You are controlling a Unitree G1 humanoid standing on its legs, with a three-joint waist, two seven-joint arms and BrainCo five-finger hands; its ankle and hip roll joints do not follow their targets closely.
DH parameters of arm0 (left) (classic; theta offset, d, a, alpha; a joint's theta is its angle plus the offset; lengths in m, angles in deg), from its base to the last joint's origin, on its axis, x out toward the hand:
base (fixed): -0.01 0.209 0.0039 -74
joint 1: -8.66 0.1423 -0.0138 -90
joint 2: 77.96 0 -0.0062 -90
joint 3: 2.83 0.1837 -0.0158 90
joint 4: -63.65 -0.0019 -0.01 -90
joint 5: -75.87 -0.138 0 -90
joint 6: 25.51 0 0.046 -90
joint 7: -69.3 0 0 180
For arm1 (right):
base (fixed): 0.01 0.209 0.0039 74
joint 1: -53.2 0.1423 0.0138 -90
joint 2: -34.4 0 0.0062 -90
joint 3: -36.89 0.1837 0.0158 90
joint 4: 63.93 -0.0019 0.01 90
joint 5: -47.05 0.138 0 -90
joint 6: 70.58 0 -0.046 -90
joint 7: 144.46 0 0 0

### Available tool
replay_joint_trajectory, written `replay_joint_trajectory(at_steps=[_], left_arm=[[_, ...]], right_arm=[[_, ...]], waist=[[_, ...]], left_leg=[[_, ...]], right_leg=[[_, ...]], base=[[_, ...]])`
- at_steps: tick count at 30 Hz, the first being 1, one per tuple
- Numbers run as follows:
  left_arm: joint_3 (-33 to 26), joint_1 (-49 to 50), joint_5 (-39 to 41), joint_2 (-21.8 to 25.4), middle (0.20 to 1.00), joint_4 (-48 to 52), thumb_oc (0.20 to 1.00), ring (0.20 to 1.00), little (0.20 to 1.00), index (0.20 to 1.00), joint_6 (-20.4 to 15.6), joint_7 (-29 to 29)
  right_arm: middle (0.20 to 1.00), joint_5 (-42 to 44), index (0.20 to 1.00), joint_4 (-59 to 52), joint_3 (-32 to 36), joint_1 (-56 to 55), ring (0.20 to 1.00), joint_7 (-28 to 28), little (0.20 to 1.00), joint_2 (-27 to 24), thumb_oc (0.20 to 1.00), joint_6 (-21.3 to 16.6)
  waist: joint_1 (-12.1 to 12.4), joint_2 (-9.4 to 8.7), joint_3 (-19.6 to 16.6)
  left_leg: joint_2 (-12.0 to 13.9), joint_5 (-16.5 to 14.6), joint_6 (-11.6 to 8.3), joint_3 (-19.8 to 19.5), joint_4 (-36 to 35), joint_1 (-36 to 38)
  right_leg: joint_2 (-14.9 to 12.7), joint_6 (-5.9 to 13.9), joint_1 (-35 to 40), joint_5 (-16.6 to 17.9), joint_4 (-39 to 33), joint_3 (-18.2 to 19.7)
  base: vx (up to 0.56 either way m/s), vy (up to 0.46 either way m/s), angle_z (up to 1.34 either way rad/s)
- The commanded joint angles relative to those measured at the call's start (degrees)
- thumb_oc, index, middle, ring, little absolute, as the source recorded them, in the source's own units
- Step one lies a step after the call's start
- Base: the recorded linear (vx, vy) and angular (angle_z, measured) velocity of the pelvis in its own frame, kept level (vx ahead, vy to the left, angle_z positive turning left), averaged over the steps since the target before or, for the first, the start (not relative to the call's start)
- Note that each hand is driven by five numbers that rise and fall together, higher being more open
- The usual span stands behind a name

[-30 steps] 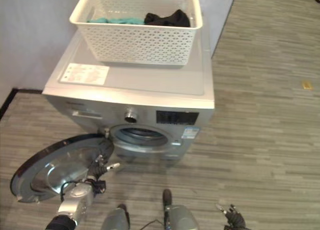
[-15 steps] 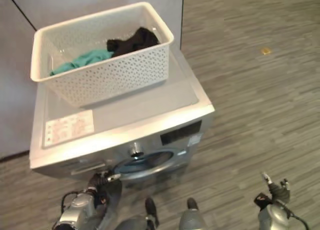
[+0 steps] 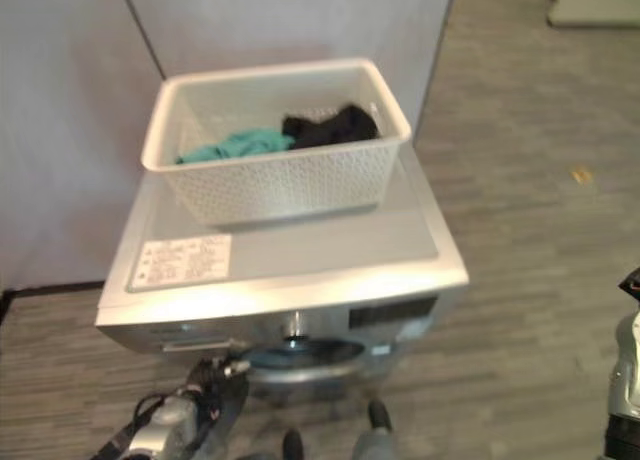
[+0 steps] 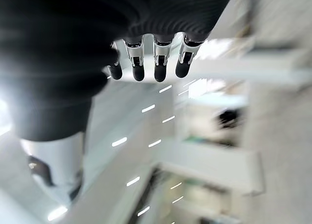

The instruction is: Grab the laundry basket,head to the washer,open it,put in the laundry and shut it.

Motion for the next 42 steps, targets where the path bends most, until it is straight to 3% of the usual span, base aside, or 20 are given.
replay_joint_trajectory(at_steps=[1, 6, 8, 9, 10, 14, 17, 23, 36, 42], left_arm=[[1.21, -4.08, -0.23, 2.07, 1.000, -1.04, 1.000, 1.000, 1.000, 1.000, -1.19, 0.08], [5.57, -3.94, -0.42, 2.49, 1.000, -1.58, 1.000, 1.000, 1.000, 1.000, -0.91, 1.93], [6.42, -3.44, 0.85, 2.66, 1.000, -0.83, 1.000, 1.000, 1.000, 1.000, -1.00, 2.56], [7.21, -3.08, 2.34, 3.30, 1.000, -0.59, 1.000, 1.000, 1.000, 1.000, -1.12, 3.07], [7.05, -2.54, 3.25, 2.97, 1.000, -0.32, 1.000, 1.000, 1.000, 1.000, -1.13, 3.58], [9.61, -0.28, 5.09, 3.74, 1.000, 0.42, 1.000, 1.000, 1.000, 1.000, -0.04, 6.21], [10.10, -0.18, 5.92, 3.12, 1.000, -1.12, 1.000, 1.000, 1.000, 1.000, -0.21, 6.05], [9.14, 3.49, 10.99, 2.08, 1.000, -1.30, 1.000, 1.000, 1.000, 1.000, -0.53, 7.45], [7.79, 2.76, 14.24, 2.61, 1.000, -0.55, 1.000, 1.000, 1.000, 1.000, -1.57, 6.20], [7.02, 3.21, 16.62, 3.30, 1.000, 4.62, 1.000, 1.000, 1.000, 1.000, -3.04, 6.44]], right_arm=[[1.000, -1.29, 1.000, -3.91, -1.37, 7.25, 1.000, 3.76, 1.000, -8.98, 1.000, -4.22], [1.000, 0.16, 1.000, -3.06, -19.81, 22.87, 1.000, 13.52, 1.000, -21.56, 1.000, -0.62], [1.000, 0.83, 1.000, 1.58, -31.94, 34.03, 1.000, 17.52, 1.000, -25.64, 1.000, 1.28], [1.000, -1.60, 1.000, 6.33, -44.12, 44.65, 1.000, 21.07, 1.000, -27.20, 1.000, 3.40], [1.000, -2.50, 1.000, 8.61, -53.39, 52.63, 1.000, 23.74, 1.000, -27.11, 1.000, 3.62], [1.000, -2.86, 1.000, 21.05, -74.16, 69.22, 1.000, 32.58, 1.000, -23.03, 1.000, 8.20], [1.000, -2.77, 1.000, 27.94, -77.32, 70.35, 1.000, 33.69, 1.000, -19.62, 1.000, 8.02], [1.000, -2.76, 1.000, 32.63, -86.15, 66.03, 1.000, 43.25, 1.000, -23.69, 1.000, 10.07], [1.000, -2.04, 1.000, 32.42, -94.83, 72.98, 1.000, 46.56, 1.000, -21.23, 1.000, 10.20], [1.000, -6.04, 1.000, 32.49, -98.41, 74.22, 1.000, 47.01, 1.000, -24.41, 1.000, 8.53]], waist=[[0.15, -0.97, -2.73], [3.10, -3.67, -4.02], [3.95, -4.35, -4.02], [5.30, -5.41, -3.93], [5.28, -5.25, -3.79], [7.36, -6.43, -3.18], [8.35, -6.78, -2.26], [12.10, -9.22, -0.57], [15.78, -10.99, 1.81], [17.31, -11.92, 3.09]], left_leg=[[3.40, -5.39, -0.38, -0.73, 3.17, -0.50], [4.90, -4.77, -1.43, -1.23, 2.25, 0.30], [5.27, -4.60, -1.77, -1.22, 2.19, 0.51], [5.57, -4.30, -2.09, -1.41, 2.15, 0.50], [5.77, -4.06, -2.29, -1.54, 2.06, 0.47], [6.63, -3.10, -3.11, -2.84, 1.54, -0.40], [6.75, -2.40, -3.36, -3.83, 1.30, -1.13], [7.32, -0.49, -4.65, -7.06, 0.27, -4.19], [8.10, 0.42, -5.62, -10.37, 0.41, -6.49], [8.32, 0.52, -6.19, -11.64, 1.03, -8.08]], right_leg=[[-1.06, 1.29, -1.27, -3.77, 3.76, -2.04], [-0.46, 0.59, 0.41, -4.32, 2.74, -3.48], [-0.20, 0.38, 0.77, -4.49, 2.66, -3.86], [-0.07, 0.20, 1.14, -4.57, 2.50, -4.43], [0.04, 0.04, 1.24, -4.71, 2.47, -4.74], [0.22, -0.35, 1.89, -5.37, 2.46, -6.83], [0.24, -0.48, 1.93, -5.55, 2.63, -7.97], [-0.09, -0.57, 2.39, -6.02, 1.86, -12.89], [0.65, -1.17, 1.76, -7.91, 4.00, -17.43], [0.92, -1.33, 1.83, -8.24, 3.59, -18.88]], base=[[0.05, -0.110, -0.02], [0.03, -0.071, 0.02], [0.00, -0.068, 0.05], [-0.01, -0.068, 0.13], [-0.01, -0.061, 0.09], [0.00, -0.041, 0.12], [-0.02, -0.011, 0.28], [0.01, -0.048, 0.36], [0.02, -0.033, 0.17], [0.01, -0.047, 0.06]])
